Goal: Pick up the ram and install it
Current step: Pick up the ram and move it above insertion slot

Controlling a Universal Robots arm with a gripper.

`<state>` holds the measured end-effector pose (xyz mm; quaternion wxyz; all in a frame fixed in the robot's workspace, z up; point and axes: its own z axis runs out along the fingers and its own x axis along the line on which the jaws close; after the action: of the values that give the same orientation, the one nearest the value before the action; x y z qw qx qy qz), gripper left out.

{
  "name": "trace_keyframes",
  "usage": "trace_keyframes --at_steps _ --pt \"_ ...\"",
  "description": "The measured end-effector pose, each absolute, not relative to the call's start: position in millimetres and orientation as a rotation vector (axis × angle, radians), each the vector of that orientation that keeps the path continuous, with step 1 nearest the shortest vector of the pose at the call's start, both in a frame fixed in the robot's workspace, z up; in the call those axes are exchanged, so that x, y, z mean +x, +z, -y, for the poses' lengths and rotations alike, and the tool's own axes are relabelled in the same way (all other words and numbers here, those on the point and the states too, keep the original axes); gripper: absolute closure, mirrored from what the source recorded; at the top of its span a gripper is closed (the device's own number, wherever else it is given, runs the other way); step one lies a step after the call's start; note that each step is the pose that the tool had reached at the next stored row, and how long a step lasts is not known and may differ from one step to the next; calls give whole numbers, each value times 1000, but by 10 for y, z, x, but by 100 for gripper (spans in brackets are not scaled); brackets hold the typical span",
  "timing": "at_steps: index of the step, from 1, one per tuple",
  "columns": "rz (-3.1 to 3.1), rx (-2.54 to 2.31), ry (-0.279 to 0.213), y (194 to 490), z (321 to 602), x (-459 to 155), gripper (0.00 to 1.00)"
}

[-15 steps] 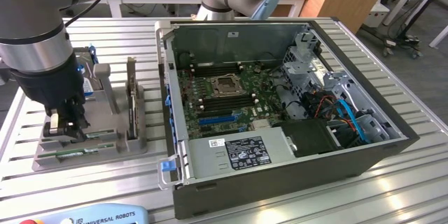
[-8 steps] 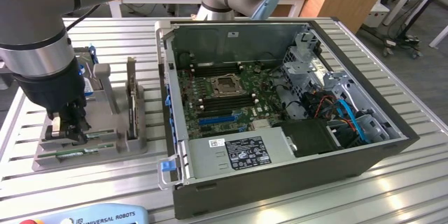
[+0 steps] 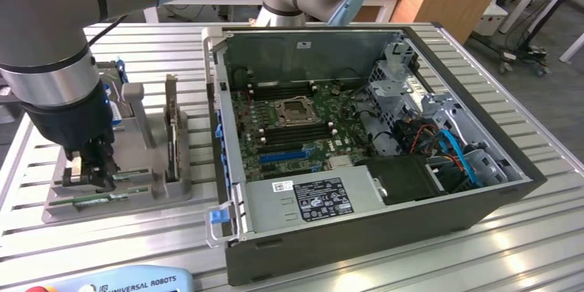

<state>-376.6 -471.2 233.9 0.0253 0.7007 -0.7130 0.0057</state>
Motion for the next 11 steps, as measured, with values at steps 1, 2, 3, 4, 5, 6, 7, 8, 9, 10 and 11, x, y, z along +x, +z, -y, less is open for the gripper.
trace_keyframes --at_steps 1,2,3,4,5,6,7,8,9,10,11 --pt "2202 2168 18 2335 4712 -3766 62" --pt "2200 2170 18 2332 4712 -3766 62" --pt "2198 2172 18 2329 4712 -3766 62" --pt "2197 2174 18 2326 4712 -3766 62" --pt "2194 2176 18 2323 4713 -3766 62" --pt "2192 2179 18 2321 4718 -3765 62" --pt "2190 2181 18 2319 4725 -3764 62" --pt "2189 2182 18 2318 4731 -3765 62" --pt "2188 2183 18 2317 4732 -3766 62" --pt "2188 2183 18 2316 4732 -3766 62" --pt "2187 2184 18 2310 4733 -3766 62"
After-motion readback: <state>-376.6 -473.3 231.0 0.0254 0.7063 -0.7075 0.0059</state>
